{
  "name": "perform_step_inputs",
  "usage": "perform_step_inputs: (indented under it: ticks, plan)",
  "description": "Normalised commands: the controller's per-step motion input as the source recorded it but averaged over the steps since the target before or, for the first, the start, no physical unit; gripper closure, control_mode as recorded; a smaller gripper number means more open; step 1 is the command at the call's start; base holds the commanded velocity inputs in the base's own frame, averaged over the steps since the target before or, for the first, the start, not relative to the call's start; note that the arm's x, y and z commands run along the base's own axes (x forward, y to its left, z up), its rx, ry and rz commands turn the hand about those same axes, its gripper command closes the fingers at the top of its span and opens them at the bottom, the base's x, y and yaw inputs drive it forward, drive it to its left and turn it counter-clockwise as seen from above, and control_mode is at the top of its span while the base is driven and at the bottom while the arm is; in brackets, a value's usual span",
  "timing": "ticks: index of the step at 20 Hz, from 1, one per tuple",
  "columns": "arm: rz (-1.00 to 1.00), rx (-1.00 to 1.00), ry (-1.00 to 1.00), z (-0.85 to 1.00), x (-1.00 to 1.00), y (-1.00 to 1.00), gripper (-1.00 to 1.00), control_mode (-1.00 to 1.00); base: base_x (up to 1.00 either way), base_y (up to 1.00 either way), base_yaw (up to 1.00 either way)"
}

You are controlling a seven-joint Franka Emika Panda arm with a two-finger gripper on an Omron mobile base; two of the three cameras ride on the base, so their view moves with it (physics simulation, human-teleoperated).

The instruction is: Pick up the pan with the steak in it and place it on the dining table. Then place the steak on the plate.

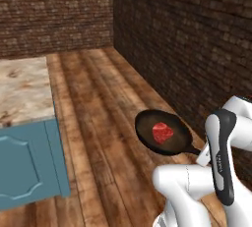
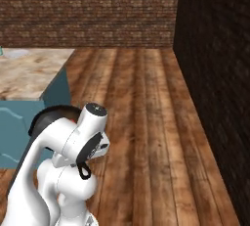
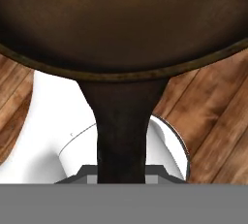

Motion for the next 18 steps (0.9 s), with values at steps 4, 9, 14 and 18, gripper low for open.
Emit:
perform_step_inputs:
  ticks: [4,9,14,18]
  plan:
    - [0.00,0.00,0.00,0.00,0.00,0.00,1.00,1.00,0.22,-1.00,-0.02]
    - [0.00,0.00,0.00,0.00,0.00,0.00,1.00,1.00,0.09,-0.96,-0.01]
    - [0.00,0.00,0.00,0.00,0.00,0.00,1.00,1.00,0.07,-0.08,0.00]
    - [0.00,0.00,0.00,0.00,0.00,0.00,1.00,1.00,0.91,0.00,0.00]
